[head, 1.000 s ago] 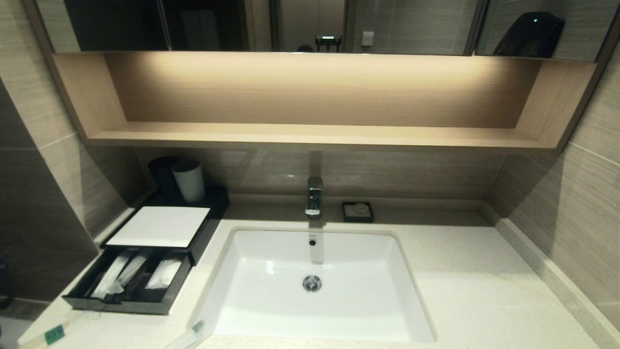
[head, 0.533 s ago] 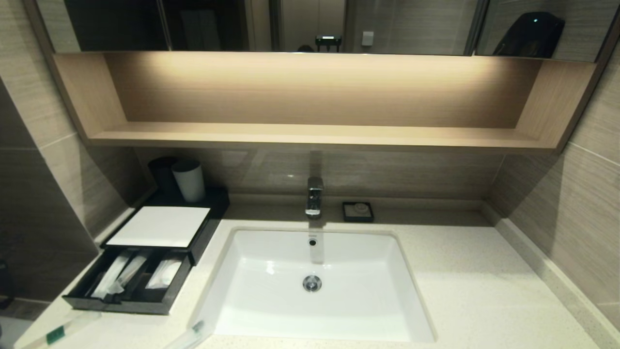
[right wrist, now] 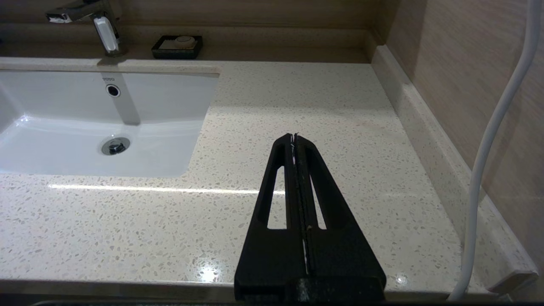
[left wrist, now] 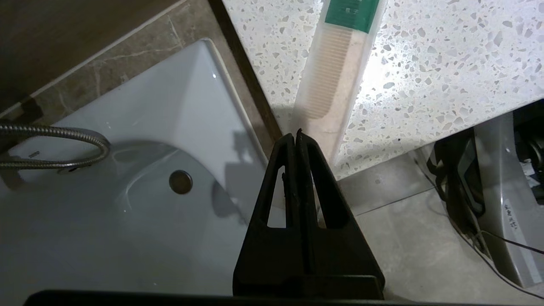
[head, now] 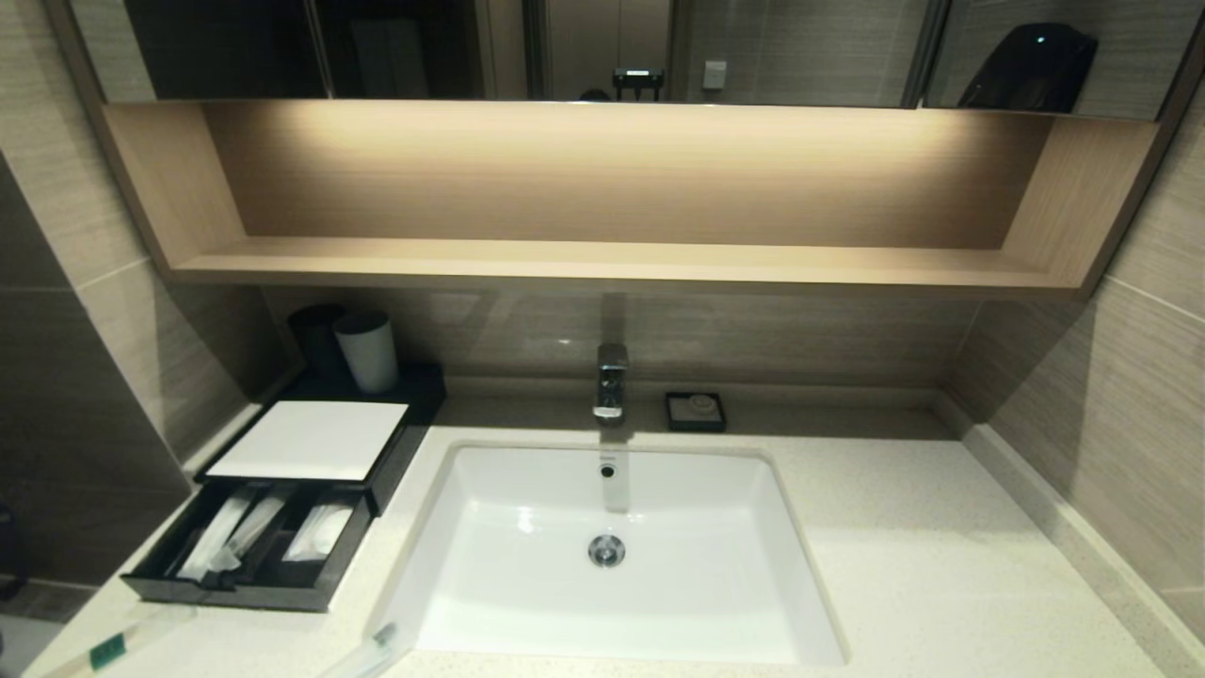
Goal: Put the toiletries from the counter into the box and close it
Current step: Pick up the bathroom toiletry
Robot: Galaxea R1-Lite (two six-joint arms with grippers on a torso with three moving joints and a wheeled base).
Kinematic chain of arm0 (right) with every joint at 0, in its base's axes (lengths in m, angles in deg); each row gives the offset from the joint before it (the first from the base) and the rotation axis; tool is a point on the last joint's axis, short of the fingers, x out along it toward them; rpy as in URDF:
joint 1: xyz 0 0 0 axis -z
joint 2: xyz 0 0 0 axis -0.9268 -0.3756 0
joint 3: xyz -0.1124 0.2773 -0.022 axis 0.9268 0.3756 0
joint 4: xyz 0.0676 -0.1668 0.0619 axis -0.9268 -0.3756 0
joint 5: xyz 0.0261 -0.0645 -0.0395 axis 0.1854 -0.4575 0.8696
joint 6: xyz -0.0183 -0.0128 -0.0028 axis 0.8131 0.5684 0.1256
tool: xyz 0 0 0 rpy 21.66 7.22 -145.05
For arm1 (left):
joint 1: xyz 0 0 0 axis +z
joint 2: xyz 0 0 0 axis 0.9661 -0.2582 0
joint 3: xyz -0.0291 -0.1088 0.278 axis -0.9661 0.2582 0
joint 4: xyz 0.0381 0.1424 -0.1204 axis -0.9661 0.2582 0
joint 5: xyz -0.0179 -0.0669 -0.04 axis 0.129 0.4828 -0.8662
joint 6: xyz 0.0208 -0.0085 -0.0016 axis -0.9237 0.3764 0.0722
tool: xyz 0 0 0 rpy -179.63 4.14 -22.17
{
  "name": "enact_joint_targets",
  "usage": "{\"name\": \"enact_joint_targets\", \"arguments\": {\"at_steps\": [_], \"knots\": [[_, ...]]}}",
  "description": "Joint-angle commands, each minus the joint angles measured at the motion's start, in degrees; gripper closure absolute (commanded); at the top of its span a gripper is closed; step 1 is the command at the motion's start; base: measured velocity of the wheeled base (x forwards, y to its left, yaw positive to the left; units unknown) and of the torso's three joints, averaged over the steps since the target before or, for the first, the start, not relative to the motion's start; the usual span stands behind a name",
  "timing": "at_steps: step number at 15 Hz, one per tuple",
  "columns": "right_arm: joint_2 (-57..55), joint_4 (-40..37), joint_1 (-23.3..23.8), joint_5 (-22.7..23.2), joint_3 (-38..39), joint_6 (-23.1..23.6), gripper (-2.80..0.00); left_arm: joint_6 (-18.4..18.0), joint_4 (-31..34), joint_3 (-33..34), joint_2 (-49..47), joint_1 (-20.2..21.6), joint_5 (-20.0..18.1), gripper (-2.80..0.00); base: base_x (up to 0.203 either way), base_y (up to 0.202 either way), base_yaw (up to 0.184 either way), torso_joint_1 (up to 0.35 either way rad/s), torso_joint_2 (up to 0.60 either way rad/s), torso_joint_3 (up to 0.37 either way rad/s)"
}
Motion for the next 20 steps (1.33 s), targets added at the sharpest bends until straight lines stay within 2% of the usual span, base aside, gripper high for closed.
{"name": "enact_joint_targets", "arguments": {"at_steps": [1, 4, 5, 6, 12, 20], "knots": [[0.0, -0.01, 0.0, 0.0, 0.01, 0.02, 0.0, -0.51, 2.45, -0.36, -1.09, 0.63, 0.14, 0.0, 0.0, 0.0, 0.0, 0.0, 0.0, 0.0], [0.0, -0.01, 0.0, 0.0, 0.01, 0.02, 0.0, -0.79, 3.54, -0.98, -2.08, 0.73, 4.55, 0.0, 0.0, 0.0, 0.0, 0.0, 0.0, 0.0], [0.0, -0.01, 0.0, 0.0, 0.01, 0.03, 0.0, -0.96, 3.34, -0.99, -2.42, 0.73, 5.09, -0.28, 0.0, 0.0, 0.0, 0.0, 0.0, 0.0], [0.0, -0.01, 0.0, 0.0, 0.01, 0.02, 0.0, -0.97, 3.25, -0.99, -2.58, 0.73, 5.43, -2.8, 0.0, 0.0, 0.0, 0.0, 0.0, 0.0], [0.0, -0.01, 0.0, 0.0, 0.01, 0.02, 0.0, -2.88, 3.42, -0.99, -4.09, 0.73, 7.92, -2.8, 0.0, 0.0, 0.0, 0.0, 0.0, 0.0], [0.0, -0.01, 0.0, 0.0, 0.01, 0.02, 0.0, -4.04, 2.9, -1.91, -6.79, 0.73, 8.1, -2.8, 0.0, 0.0, 0.0, 0.0, 0.0, 0.0]]}}
